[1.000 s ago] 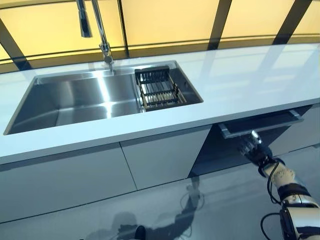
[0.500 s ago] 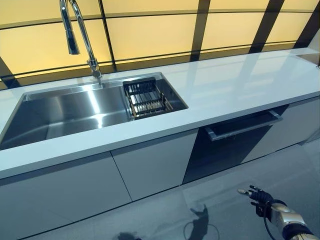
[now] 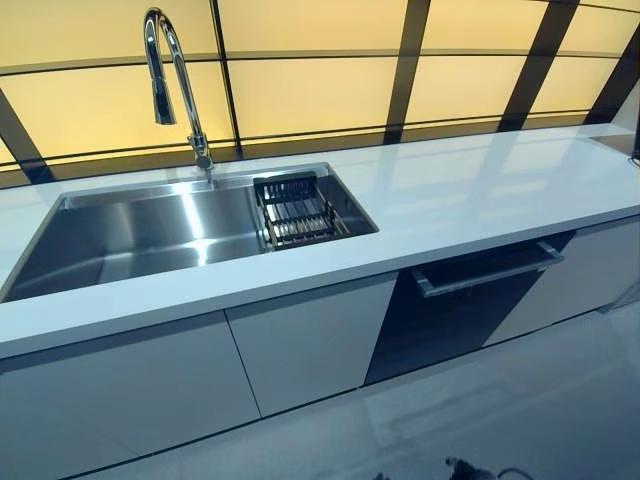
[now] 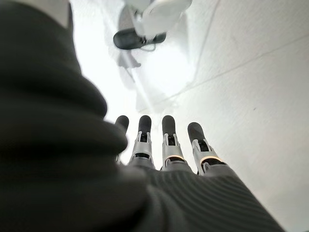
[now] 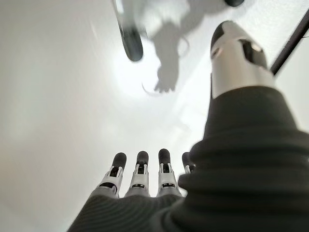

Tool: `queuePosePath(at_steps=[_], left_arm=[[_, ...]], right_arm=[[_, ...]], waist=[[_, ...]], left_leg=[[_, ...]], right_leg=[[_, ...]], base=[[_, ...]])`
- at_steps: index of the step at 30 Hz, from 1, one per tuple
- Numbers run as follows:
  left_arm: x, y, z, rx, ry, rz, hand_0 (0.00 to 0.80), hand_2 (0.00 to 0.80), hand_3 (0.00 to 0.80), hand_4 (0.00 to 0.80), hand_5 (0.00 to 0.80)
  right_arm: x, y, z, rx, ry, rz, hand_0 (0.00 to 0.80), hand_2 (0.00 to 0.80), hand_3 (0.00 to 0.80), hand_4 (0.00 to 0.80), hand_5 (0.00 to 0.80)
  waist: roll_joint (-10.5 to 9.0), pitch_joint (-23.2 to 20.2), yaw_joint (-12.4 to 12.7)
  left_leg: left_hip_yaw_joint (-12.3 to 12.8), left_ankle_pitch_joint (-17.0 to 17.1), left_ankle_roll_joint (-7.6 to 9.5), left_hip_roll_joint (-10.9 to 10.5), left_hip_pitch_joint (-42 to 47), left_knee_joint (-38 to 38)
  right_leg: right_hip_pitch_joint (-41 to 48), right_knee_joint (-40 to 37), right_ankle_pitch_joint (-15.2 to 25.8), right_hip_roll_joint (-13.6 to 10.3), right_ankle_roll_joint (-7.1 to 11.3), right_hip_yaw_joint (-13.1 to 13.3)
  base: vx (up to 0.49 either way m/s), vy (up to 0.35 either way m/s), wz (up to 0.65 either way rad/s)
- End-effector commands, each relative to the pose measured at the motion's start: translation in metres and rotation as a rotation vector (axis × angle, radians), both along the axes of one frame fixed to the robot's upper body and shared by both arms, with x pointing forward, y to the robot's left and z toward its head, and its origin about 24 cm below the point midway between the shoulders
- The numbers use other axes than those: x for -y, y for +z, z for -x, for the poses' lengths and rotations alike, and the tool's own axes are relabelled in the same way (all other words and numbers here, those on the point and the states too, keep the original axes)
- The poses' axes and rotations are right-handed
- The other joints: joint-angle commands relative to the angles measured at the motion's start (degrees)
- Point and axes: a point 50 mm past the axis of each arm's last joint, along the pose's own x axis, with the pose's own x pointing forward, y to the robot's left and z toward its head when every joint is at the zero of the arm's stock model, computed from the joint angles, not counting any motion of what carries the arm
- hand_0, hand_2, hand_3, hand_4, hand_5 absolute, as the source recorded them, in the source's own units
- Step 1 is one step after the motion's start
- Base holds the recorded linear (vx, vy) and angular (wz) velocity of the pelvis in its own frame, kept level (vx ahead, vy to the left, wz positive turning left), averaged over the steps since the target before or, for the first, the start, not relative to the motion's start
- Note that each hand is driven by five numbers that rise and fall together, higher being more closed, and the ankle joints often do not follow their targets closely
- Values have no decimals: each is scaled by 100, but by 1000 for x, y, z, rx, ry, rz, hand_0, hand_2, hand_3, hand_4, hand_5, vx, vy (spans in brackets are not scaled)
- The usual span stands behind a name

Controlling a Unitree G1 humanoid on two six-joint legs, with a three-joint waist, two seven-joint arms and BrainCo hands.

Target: Take plates into dishwasher

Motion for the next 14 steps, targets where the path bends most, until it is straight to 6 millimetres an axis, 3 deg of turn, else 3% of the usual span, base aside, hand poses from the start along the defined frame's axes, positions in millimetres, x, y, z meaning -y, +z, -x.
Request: queuePosePath(at_steps=[1,7,14], left_arm=[[2,2,-23,17,-10,-3,0,0,0,0,0],[-3,4,-20,12,-9,-7,0,0,0,0,0],[-8,8,-31,97,2,-28,0,0,0,0,0]], right_arm=[[17,2,13,-99,-210,14,0,0,0,0,0],[21,3,12,-88,-233,20,0,0,0,0,0],[25,7,2,-57,-211,36,0,0,0,0,0]], waist=[[106,249,171],[69,216,199],[28,232,196]], left_leg=[[219,-789,385,-96,420,14],[221,-804,383,-98,472,14],[239,-802,364,-94,476,14]], right_leg=[[129,336,-594,252,-323,-59],[149,355,-599,265,-305,-12],[129,348,-590,292,-308,36]], base=[[5,37,0],[0,0,0],[-10,-5,0]])
